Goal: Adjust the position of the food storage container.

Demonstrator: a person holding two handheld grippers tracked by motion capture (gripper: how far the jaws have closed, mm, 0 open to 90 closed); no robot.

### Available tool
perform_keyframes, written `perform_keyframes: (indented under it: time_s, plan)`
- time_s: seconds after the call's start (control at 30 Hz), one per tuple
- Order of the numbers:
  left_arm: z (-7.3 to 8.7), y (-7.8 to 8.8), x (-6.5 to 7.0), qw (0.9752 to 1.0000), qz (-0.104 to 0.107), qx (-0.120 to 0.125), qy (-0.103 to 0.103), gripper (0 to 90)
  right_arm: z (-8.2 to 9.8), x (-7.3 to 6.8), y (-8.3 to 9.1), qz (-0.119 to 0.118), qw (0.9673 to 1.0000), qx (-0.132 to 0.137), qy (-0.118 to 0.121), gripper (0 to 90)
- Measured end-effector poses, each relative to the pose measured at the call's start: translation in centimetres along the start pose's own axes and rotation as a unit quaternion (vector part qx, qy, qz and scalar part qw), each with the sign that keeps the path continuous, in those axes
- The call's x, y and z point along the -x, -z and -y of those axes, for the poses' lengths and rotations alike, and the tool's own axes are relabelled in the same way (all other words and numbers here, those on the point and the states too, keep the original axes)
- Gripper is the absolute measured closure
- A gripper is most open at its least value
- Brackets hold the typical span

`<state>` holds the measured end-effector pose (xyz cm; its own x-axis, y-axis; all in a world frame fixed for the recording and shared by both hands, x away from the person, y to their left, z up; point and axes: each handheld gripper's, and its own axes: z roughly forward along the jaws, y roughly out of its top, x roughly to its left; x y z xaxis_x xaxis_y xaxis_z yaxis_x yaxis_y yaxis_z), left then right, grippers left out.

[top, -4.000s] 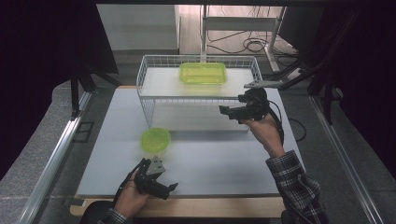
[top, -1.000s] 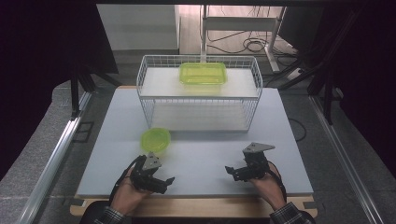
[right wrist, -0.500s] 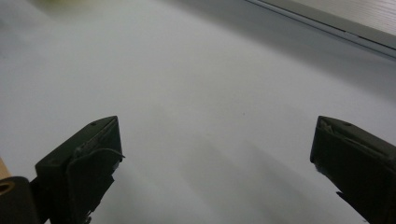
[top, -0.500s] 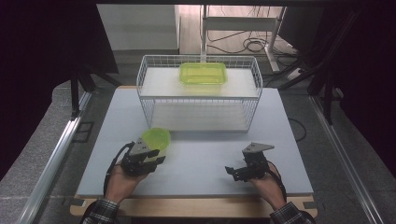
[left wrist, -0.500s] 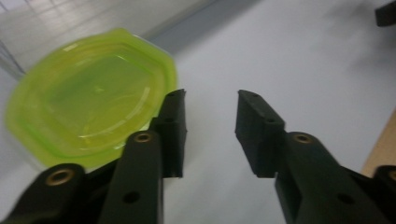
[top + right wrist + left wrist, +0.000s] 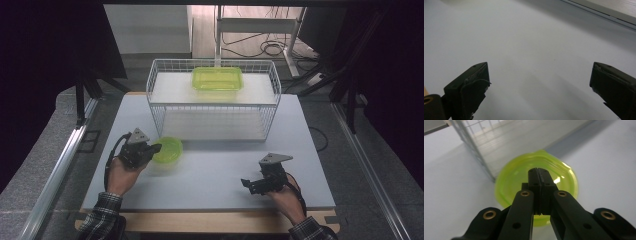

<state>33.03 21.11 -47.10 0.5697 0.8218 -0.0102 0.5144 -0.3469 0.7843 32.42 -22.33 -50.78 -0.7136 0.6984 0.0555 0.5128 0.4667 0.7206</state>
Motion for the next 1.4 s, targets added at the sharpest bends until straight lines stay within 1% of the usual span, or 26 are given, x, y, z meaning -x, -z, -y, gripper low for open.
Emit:
perform_keyframes:
  time_s: [0.03, 0.07, 0.1, 0.2, 0.3, 0.37, 0.4, 0.53, 0.57, 0.6, 0.63, 0.77, 0.83, 0.97, 1.0, 1.03, 1.37, 1.4]
  plan:
    - [0.0, 0.0, 0.0, 1.0, 0.0, 0.0, 0.0, 90.0, 0.0, 0.0, 0.0, 0.0, 1.0, 0.0, 0.0, 2.8]
    - [-0.1, -0.3, -0.7, 1.0, -0.007, -0.002, 0.006, 90.0, 0.0, 0.0, 0.0, 0.0, 1.0, -0.001, 0.0, 2.9]
    - [-0.1, -0.3, -0.7, 1.0, -0.007, -0.002, 0.006, 90.0, 0.0, 0.0, 0.0, 0.0, 1.0, -0.001, 0.0, 2.9]
    - [0.0, -0.9, -1.9, 0.9997, -0.019, -0.004, 0.015, 90.0, 0.0, 0.0, -0.1, 0.0, 1.0, -0.002, 0.002, 2.9]
    - [0.1, -1.4, -2.7, 0.9993, -0.03, 0.001, 0.022, 90.0, 0.0, 0.0, -0.1, 0.001, 1.0, -0.004, 0.003, 3.0]
    - [0.3, -1.5, -3.3, 0.9989, -0.037, 0.005, 0.03, 90.0, 0.0, 0.0, -0.1, 0.002, 1.0, -0.005, 0.004, 3.1]
    - [0.6, -1.7, -3.7, 0.9984, -0.041, 0.007, 0.038, 90.0, 0.0, 0.0, -0.1, 0.001, 1.0, -0.005, 0.002, 3.1]
    - [1.2, -2.3, -4.1, 0.9978, -0.046, 0.002, 0.046, 90.0, 0.1, 0.0, -0.2, 0.002, 1.0, -0.006, 0.003, 3.3]
    - [1.3, -2.5, -4.2, 0.9978, -0.047, -0.001, 0.047, 90.0, 0.1, 0.0, -0.2, 0.002, 1.0, -0.007, 0.002, 3.3]
    - [1.7, -3.0, -4.4, 0.9975, -0.045, -0.005, 0.054, 90.0, 0.1, 0.0, -0.2, 0.002, 1.0, -0.009, 0.003, 3.4]
    - [1.8, -3.1, -4.5, 0.9975, -0.043, -0.006, 0.056, 90.0, 0.1, 0.0, -0.3, 0.002, 0.9999, -0.01, 0.003, 3.4]
    - [2.0, -3.3, -4.5, 0.9974, -0.039, -0.007, 0.06, 90.0, 0.2, 0.0, -0.3, 0.001, 0.9999, -0.011, 0.005, 3.6]
    - [2.0, -3.4, -4.3, 0.9975, -0.04, -0.01, 0.058, 90.0, 0.2, 0.0, -0.4, 0.0, 0.9999, -0.013, 0.005, 3.8]
    - [2.1, -3.5, -3.9, 0.9976, -0.035, -0.01, 0.06, 90.0, 0.2, -0.1, -0.4, -0.001, 0.9999, -0.015, 0.006, 4.0]
    - [2.0, -3.5, -3.5, 0.9978, -0.031, -0.01, 0.058, 90.0, 0.2, -0.1, -0.5, -0.001, 0.9998, -0.016, 0.008, 4.2]
    - [2.0, -3.5, -3.5, 0.9978, -0.031, -0.01, 0.058, 90.0, 0.2, -0.1, -0.5, -0.001, 0.9998, -0.016, 0.008, 4.2]
    - [1.6, -3.9, -1.4, 0.9987, -0.015, -0.013, 0.046, 90.0, 0.3, -0.2, -0.6, -0.001, 0.9997, -0.021, 0.013, 4.5]
    - [1.5, -4.1, -0.9, 0.9988, -0.009, -0.012, 0.047, 90.0, 0.3, -0.2, -0.6, -0.001, 0.9997, -0.02, 0.013, 4.5]
